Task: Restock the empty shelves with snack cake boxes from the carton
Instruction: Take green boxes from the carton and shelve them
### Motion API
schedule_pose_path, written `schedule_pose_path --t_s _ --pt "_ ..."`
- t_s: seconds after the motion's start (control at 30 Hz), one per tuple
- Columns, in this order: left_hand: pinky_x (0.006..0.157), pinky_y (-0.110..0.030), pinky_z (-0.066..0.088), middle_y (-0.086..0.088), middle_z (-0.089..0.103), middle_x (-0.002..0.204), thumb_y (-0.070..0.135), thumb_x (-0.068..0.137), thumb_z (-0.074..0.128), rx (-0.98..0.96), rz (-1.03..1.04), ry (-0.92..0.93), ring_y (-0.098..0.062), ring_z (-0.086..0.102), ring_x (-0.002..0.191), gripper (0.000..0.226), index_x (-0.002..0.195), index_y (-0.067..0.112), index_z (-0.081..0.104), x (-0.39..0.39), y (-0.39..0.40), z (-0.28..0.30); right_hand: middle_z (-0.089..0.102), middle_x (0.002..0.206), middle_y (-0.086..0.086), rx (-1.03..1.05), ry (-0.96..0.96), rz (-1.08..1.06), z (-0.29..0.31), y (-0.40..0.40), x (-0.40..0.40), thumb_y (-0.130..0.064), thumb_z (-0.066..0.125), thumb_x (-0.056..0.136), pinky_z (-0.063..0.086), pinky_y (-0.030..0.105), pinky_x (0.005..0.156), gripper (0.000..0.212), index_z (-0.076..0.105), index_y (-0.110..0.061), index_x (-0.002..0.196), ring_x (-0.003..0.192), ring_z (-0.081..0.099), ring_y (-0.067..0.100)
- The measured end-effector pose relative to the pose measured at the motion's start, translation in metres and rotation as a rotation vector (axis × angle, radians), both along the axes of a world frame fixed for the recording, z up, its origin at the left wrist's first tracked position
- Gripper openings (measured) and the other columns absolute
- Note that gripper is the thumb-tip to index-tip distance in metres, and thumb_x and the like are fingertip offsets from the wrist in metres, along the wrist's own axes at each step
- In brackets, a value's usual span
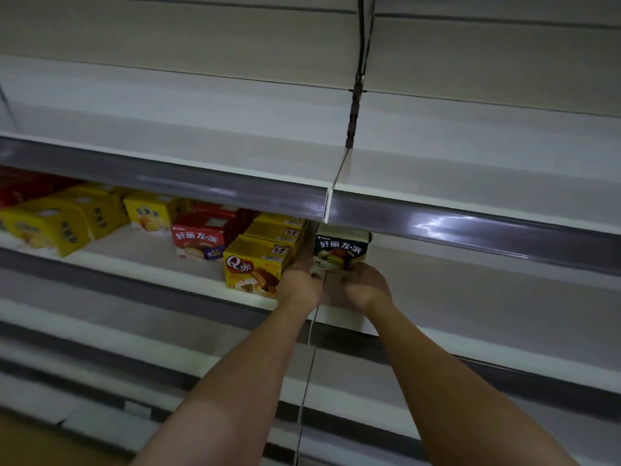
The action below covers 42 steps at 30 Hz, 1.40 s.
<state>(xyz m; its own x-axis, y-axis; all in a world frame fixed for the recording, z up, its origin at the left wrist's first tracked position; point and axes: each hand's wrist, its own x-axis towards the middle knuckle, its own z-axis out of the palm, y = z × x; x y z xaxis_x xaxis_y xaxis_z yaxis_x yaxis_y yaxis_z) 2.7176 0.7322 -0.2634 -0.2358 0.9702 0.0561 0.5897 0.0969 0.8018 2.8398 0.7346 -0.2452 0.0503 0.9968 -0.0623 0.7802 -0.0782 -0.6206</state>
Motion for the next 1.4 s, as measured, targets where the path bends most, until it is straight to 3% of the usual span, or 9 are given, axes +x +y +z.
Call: schedule_pose_path --t_s 0.1,0.3,0.63,0.8,0.9,1.03,1.17,1.3,1.4 --pt "0.082 -0.034 0.048 -0.018 0.063 0.119 0.006 0.089 0.049 0.03 0.124 0.041 -0.036 0.059 0.107 0.035 0.122 0.006 0.059 0.003 -0.024 0.003 0.058 0.125 0.012 0.003 -0.003 0.103 0.003 -0.009 0.003 -0.017 0.048 0.091 0.038 0.023 0.074 0.032 0.056 -0.011 0.121 0.11 0.055 0.029" --pt "0.085 -0.032 0.047 -0.009 0.065 0.112 0.003 0.087 0.049 0.087 0.362 0.019 -0.028 0.06 0.104 0.032 0.117 0.01 0.06 -0.002 -0.086 0.0 0.061 0.12 0.016 0.052 0.037 0.324 0.009 -0.038 -0.004 -0.02 0.052 0.089 0.04 0.028 0.076 0.03 0.06 -0.007 0.115 0.107 0.056 0.031" --pt "0.081 -0.03 0.049 -0.011 0.063 0.108 0.005 0.091 0.047 0.03 0.731 -0.053 -0.022 0.057 0.091 0.028 0.116 0.007 0.058 -0.055 -0.226 -0.034 0.048 0.143 0.007 -0.007 0.058 0.672 -0.009 -0.128 -0.052 -0.026 0.052 0.094 0.035 0.032 0.105 0.049 0.044 -0.012 0.14 0.131 0.044 0.025" --pt "0.072 -0.024 0.042 -0.012 0.063 0.103 0.001 0.091 0.049 -0.031 0.902 -0.065 -0.023 0.058 0.09 0.024 0.112 0.002 0.059 -0.084 -0.312 -0.046 0.058 0.13 0.012 -0.091 -0.003 0.801 -0.039 -0.186 -0.087 -0.024 0.052 0.093 0.044 0.033 0.095 0.041 0.054 -0.01 0.131 0.117 0.055 0.029" --pt "0.073 -0.027 0.042 -0.016 0.064 0.101 -0.002 0.089 0.049 -0.063 1.058 -0.107 -0.029 0.06 0.093 0.02 0.105 0.0 0.061 -0.106 -0.375 -0.057 0.053 0.138 0.008 -0.153 -0.03 0.9 -0.054 -0.234 -0.12 -0.026 0.051 0.095 0.042 0.03 0.098 0.045 0.049 -0.01 0.137 0.121 0.054 0.027" --pt "0.074 -0.025 0.042 -0.004 0.061 0.1 0.005 0.091 0.052 -0.14 1.206 -0.137 -0.018 0.055 0.088 0.019 0.108 0.01 0.06 -0.13 -0.464 -0.075 0.052 0.138 0.004 -0.215 -0.073 1.051 -0.073 -0.305 -0.165 -0.025 0.053 0.094 0.043 0.031 0.099 0.045 0.048 -0.011 0.137 0.121 0.053 0.025" --pt "0.076 -0.028 0.045 -0.004 0.065 0.104 0.013 0.092 0.054 -0.226 1.375 -0.141 -0.021 0.059 0.091 0.014 0.104 0.015 0.06 -0.153 -0.545 -0.094 0.049 0.141 0.005 -0.282 -0.153 1.192 -0.091 -0.377 -0.205 -0.028 0.053 0.094 0.045 0.033 0.099 0.052 0.041 -0.016 0.143 0.122 0.052 0.023" --pt "0.062 -0.026 0.039 -0.005 0.063 0.109 0.009 0.094 0.049 -0.324 1.434 -0.171 -0.018 0.051 0.08 0.021 0.112 0.016 0.057 -0.172 -0.611 -0.108 0.045 0.145 0.006 -0.34 -0.226 1.307 -0.103 -0.44 -0.238 -0.026 0.052 0.096 0.039 0.03 0.101 0.054 0.036 -0.013 0.146 0.128 0.047 0.024" --pt "0.068 -0.029 0.04 -0.005 0.059 0.107 0.01 0.095 0.048 -0.361 1.435 -0.227 -0.018 0.05 0.08 0.019 0.112 0.014 0.055 -0.184 -0.651 -0.125 0.044 0.145 0.007 -0.34 -0.244 1.34 -0.115 -0.479 -0.259 -0.025 0.053 0.095 0.039 0.029 0.103 0.053 0.039 -0.01 0.144 0.131 0.045 0.024"
